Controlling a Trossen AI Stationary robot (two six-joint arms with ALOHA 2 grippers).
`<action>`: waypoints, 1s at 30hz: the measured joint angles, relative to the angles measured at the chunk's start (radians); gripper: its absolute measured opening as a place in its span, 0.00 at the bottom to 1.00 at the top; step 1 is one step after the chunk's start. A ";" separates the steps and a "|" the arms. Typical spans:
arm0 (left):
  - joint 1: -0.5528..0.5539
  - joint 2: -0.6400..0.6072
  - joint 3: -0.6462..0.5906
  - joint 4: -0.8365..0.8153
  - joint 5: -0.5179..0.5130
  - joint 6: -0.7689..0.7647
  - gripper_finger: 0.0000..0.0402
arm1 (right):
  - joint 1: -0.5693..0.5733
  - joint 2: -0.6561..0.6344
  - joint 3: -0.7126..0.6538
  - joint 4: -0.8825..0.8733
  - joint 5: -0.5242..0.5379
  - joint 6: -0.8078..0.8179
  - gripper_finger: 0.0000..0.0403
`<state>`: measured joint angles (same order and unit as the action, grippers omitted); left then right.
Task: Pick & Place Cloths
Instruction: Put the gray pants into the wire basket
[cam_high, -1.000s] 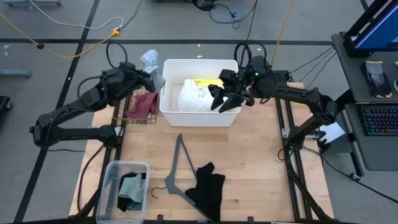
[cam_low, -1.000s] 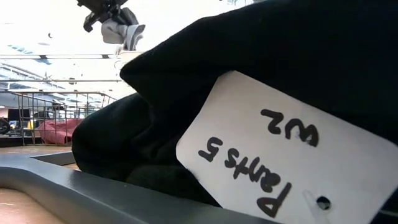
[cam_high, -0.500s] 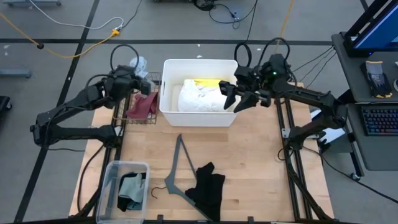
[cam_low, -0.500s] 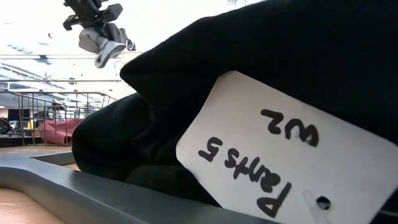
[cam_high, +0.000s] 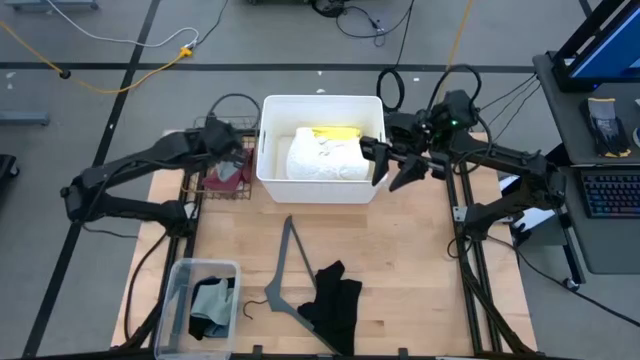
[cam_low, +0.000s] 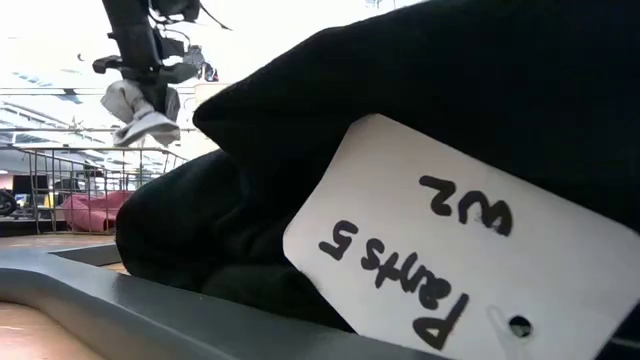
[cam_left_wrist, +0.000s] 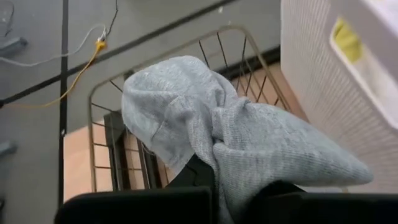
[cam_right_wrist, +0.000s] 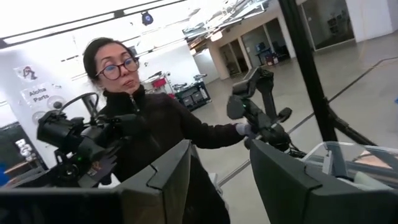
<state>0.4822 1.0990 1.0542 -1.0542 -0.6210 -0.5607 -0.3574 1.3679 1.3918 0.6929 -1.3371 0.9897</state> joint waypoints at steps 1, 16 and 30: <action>0.007 0.019 0.000 0.001 0.011 0.001 0.02 | 0.007 0.000 0.000 -0.007 0.000 -0.005 0.40; 0.232 0.192 -0.035 -0.021 0.152 -0.035 0.02 | 0.079 -0.069 -0.173 -0.070 0.057 -0.041 0.40; 0.323 0.190 -0.038 0.012 0.310 -0.028 0.26 | 0.078 -0.158 -0.327 -0.069 0.135 -0.129 0.40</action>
<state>0.8047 1.2892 1.0163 -1.0419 -0.3106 -0.5883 -0.2790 1.2102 1.0646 0.6240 -1.2021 0.8603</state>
